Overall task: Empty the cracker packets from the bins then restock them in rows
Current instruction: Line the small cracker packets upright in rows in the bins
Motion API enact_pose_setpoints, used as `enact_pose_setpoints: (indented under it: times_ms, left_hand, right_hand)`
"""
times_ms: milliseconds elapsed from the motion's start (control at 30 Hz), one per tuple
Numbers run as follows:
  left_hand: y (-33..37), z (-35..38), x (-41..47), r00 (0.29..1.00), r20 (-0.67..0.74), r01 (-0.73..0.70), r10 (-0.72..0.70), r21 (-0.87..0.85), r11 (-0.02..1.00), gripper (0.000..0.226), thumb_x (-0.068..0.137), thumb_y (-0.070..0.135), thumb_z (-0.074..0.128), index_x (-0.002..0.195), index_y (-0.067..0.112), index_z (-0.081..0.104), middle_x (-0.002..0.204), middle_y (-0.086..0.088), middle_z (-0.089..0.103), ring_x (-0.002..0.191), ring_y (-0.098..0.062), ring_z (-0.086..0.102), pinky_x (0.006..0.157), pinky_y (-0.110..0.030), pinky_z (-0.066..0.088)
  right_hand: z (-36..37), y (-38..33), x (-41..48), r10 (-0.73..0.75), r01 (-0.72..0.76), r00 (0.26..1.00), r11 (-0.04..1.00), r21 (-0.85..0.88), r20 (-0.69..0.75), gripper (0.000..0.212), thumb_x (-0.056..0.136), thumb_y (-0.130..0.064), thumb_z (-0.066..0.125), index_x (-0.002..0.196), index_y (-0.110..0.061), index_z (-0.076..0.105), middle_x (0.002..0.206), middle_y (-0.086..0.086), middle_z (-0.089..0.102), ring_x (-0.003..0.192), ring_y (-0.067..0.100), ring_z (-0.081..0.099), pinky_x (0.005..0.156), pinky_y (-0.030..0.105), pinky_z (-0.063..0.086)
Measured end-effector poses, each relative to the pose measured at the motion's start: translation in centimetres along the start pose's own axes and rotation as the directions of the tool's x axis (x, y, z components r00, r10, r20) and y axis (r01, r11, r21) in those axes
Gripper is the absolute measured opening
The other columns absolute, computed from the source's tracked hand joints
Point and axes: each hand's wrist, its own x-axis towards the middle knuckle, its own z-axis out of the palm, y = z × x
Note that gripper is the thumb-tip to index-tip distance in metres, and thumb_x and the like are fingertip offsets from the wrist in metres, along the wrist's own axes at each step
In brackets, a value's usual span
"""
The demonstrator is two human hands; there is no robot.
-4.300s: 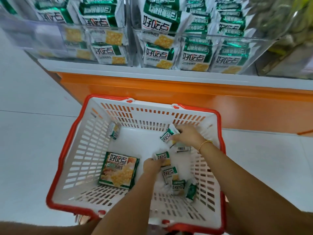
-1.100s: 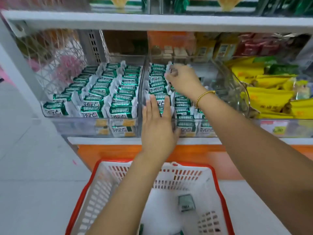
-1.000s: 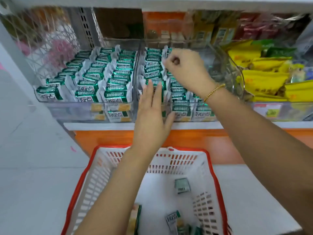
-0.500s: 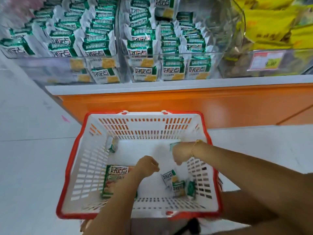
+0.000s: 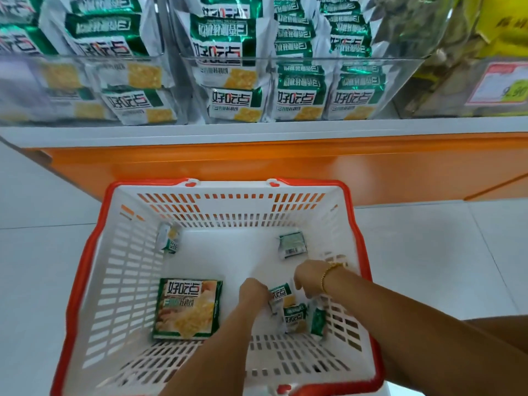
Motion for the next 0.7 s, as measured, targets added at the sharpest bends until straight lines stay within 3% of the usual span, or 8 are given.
enact_pose_setpoints:
  times_ms: [33,133,267,367,500,600,700]
  left_hand:
    - [-0.1,0.0,0.1,1.0,0.025,0.02,-0.019,-0.04,0.999,0.012,0.084,0.014,0.068,0.074,0.008,0.068,0.083,-0.013,0.066,0.079,-0.02,0.063,0.071,-0.028,0.053]
    - [-0.9,0.1,1.0,0.999,0.03,0.037,-0.033,-0.149,0.988,0.023,0.077,0.011,0.078,0.095,-0.002,0.073,0.093,-0.019,0.07,0.073,-0.021,0.06,0.073,-0.031,0.056]
    - [-2.1,-0.8,1.1,0.996,0.063,0.071,-0.057,-0.233,0.97,0.02,0.076,-0.001,0.075,0.095,-0.006,0.072,0.074,-0.012,0.065,0.059,-0.021,0.059,0.076,-0.04,0.058]
    - [-2.7,-1.6,1.1,0.998,0.056,0.05,-0.037,-0.24,0.97,0.018,0.078,-0.004,0.072,0.096,-0.006,0.072,0.067,-0.008,0.062,0.058,-0.02,0.058,0.076,-0.04,0.058]
    - [-3.2,-2.9,0.7,0.998,0.061,-0.008,0.023,-0.231,0.973,0.012,0.082,0.004,0.071,0.093,-0.001,0.072,0.07,-0.007,0.064,0.059,-0.015,0.058,0.061,-0.024,0.055]
    - [-3.7,-4.0,0.5,0.999,0.025,-0.012,0.02,-0.269,0.963,0.004,0.081,0.003,0.072,0.081,0.006,0.069,0.079,-0.009,0.068,0.068,-0.017,0.062,0.075,-0.032,0.059]
    - [-4.2,-5.3,0.0,1.0,-0.018,-0.027,0.022,-0.295,0.955,0.008,0.079,0.0,0.072,0.087,0.001,0.071,0.074,-0.008,0.067,0.066,-0.017,0.062,0.079,-0.034,0.058]
  right_hand:
    - [0.2,0.0,0.1,-0.003,0.003,1.0,1.0,0.002,0.005,0.044,0.089,-0.009,0.062,0.133,-0.008,0.055,0.132,0.013,0.055,0.117,0.028,0.054,0.099,0.037,0.046]
    - [0.7,-0.7,0.2,-0.017,0.016,0.999,1.0,0.022,0.046,0.049,0.085,-0.01,0.067,0.132,-0.007,0.054,0.128,0.015,0.057,0.113,0.029,0.056,0.095,0.036,0.048]
    - [1.4,-2.0,0.6,-0.029,0.026,0.994,0.999,0.028,0.109,0.046,0.089,-0.025,0.067,0.126,-0.001,0.056,0.121,0.017,0.06,0.1,0.028,0.058,0.091,0.035,0.047]
    - [2.4,-2.9,1.4,0.0,-0.011,0.993,0.996,0.093,0.119,0.042,0.089,-0.022,0.066,0.125,-0.002,0.056,0.111,0.017,0.059,0.087,0.023,0.049,0.088,0.034,0.046]
    - [3.6,-3.2,1.8,0.002,-0.007,1.0,0.971,0.237,0.021,0.036,0.087,-0.024,0.068,0.117,-0.006,0.06,0.116,0.014,0.062,0.1,0.028,0.06,0.088,0.034,0.048]
    - [3.3,-3.5,1.6,0.018,0.003,0.998,0.944,0.331,-0.061,0.03,0.085,-0.031,0.07,0.104,-0.011,0.057,0.102,0.011,0.057,0.092,0.024,0.054,0.081,0.031,0.044]
    - [1.8,-3.8,0.9,0.022,0.039,0.991,0.894,0.446,-0.132,0.039,0.086,-0.032,0.069,0.113,-0.006,0.059,0.109,0.013,0.058,0.091,0.021,0.049,0.079,0.03,0.041]
